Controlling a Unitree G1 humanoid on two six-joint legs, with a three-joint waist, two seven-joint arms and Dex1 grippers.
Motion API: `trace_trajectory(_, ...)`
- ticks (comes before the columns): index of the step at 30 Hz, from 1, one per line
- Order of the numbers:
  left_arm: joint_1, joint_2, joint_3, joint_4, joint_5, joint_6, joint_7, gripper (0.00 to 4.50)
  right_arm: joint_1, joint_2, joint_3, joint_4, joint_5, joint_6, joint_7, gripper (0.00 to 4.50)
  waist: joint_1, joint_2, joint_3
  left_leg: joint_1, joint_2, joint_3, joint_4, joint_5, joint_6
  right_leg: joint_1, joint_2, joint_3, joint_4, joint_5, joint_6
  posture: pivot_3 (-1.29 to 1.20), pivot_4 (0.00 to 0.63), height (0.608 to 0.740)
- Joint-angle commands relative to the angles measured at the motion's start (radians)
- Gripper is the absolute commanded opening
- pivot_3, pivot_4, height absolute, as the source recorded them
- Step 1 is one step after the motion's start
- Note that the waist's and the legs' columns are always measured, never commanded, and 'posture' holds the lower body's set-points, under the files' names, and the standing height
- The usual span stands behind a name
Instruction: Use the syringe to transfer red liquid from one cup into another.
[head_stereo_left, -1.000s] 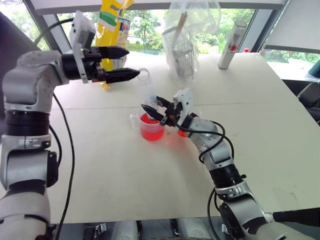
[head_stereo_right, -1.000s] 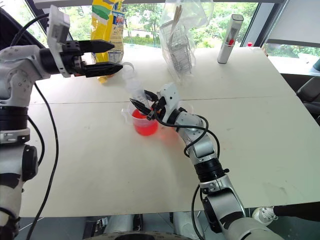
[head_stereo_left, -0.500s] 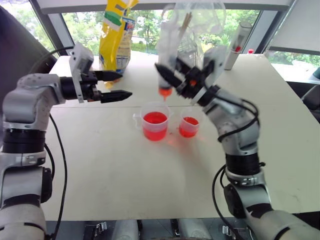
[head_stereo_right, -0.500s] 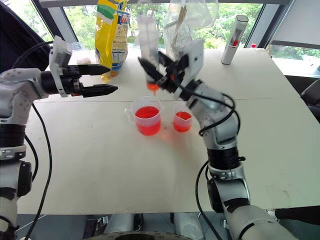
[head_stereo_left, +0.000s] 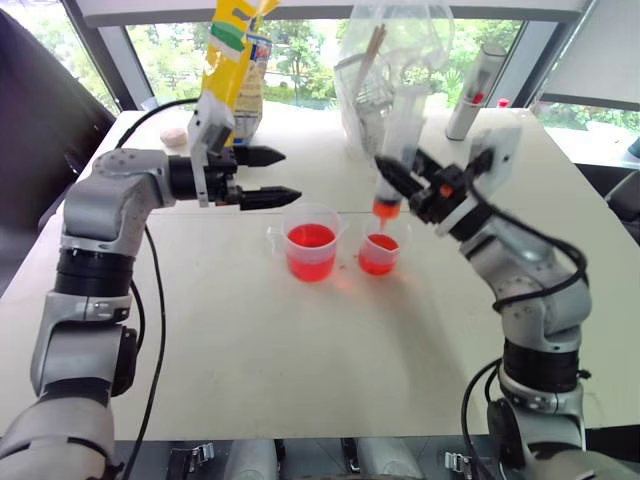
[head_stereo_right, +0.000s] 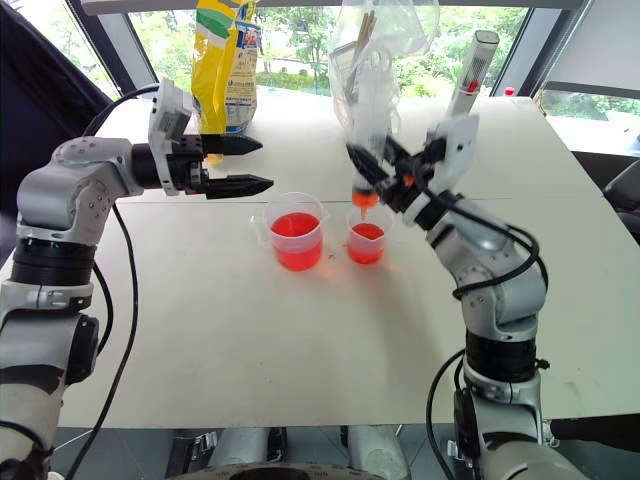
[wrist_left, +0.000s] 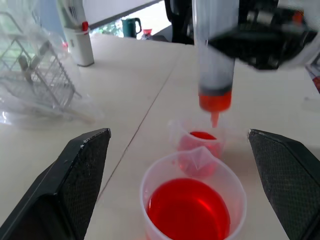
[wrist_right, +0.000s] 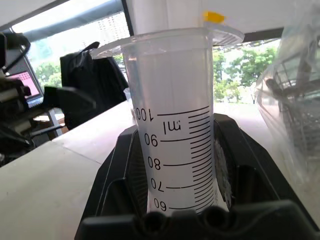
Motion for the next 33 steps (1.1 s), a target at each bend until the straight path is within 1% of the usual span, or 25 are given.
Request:
trace_trajectory(1,-0.073,-0.032,0.002,0.01,0.007,-0.016,0.028,4.49,0.012,0.003,0.015,-0.006,-0.035,-0.1,0.017,1.39,0.0,0.0,0.0,0.0,0.0,0.0,0.0,0.0,0.0,0.0,0.0,0.0,0.0,0.0,0.0,0.0,0.15,0.739)
trace_trajectory(7,-0.176,-0.14,-0.002,0.08,0.015,-0.02,0.075,4.49,0.025,0.004,0.037,0.024,-0.071,-0.159,0.019,1.39,0.002,0.0,0.0,0.0,0.0,-0.001,0.0,0.0,0.0,0.0,0.001,0.0,0.0,0.0,0.0,0.0,0.15,0.739)
trace_trajectory(11,-0.275,-0.232,0.011,0.177,0.017,-0.008,0.124,4.49,0.038,0.001,0.054,0.042,-0.098,-0.185,0.026,1.39,0.003,0.0,0.0,0.0,0.0,0.0,0.0,0.0,0.0,0.0,0.002,0.0,0.0,0.0,0.0,0.0,0.15,0.739)
trace_trajectory(17,-0.329,-0.284,0.017,0.22,-0.007,0.02,0.104,4.49,0.057,-0.006,0.063,0.047,-0.116,-0.198,0.034,1.39,-0.001,0.0,0.0,0.0,0.0,0.0,-0.001,0.0,0.0,0.0,0.003,0.001,-0.001,0.0,0.0,0.0,0.15,0.739)
trace_trajectory(22,-0.328,-0.311,-0.025,0.246,0.042,-0.003,0.105,4.49,0.056,-0.006,0.062,0.048,-0.121,-0.197,0.038,1.39,0.001,0.0,0.0,0.001,0.001,-0.001,0.0,0.0,0.0,0.0,0.004,0.001,0.0,0.0,0.0,0.0,0.15,0.739)
trace_trajectory(23,-0.328,-0.316,-0.03,0.253,0.05,-0.008,0.106,3.97,0.054,-0.007,0.062,0.049,-0.121,-0.197,0.038,1.39,0.002,0.0,0.0,0.001,0.001,-0.001,0.0,0.0,0.0,0.0,0.004,0.001,0.0,0.0,0.0,0.0,0.15,0.739)
trace_trajectory(24,-0.328,-0.322,-0.034,0.259,0.056,-0.014,0.107,3.65,0.053,-0.007,0.062,0.05,-0.122,-0.197,0.039,1.39,0.002,0.0,0.0,0.001,0.001,-0.001,0.0,0.0,0.0,0.0,0.004,0.001,0.0,0.0,0.0,0.0,0.15,0.739)
trace_trajectory(26,-0.328,-0.331,-0.041,0.27,0.066,-0.024,0.108,2.69,0.05,-0.007,0.064,0.051,-0.124,-0.198,0.04,1.39,0.002,0.0,0.0,0.0,0.001,-0.001,0.0,0.0,0.0,0.0,0.004,0.001,-0.001,0.0,0.0,0.0,0.15,0.739)
trace_trajectory(31,-0.324,-0.348,-0.043,0.27,0.07,-0.027,0.096,0.13,0.051,-0.008,0.063,0.043,-0.128,-0.194,0.042,1.39,0.002,0.0,0.0,0.001,0.001,-0.001,0.0,0.0,0.0,0.0,0.004,0.001,-0.001,0.0,0.0,0.0,0.15,0.739)
trace_trajectory(33,-0.326,-0.354,-0.041,0.273,0.07,-0.026,0.094,0.06,0.053,-0.009,0.062,0.039,-0.127,-0.191,0.043,1.39,0.001,0.0,0.0,0.0,0.001,-0.001,0.0,0.0,0.0,0.0,0.004,0.001,-0.001,0.0,0.0,0.0,0.15,0.739)
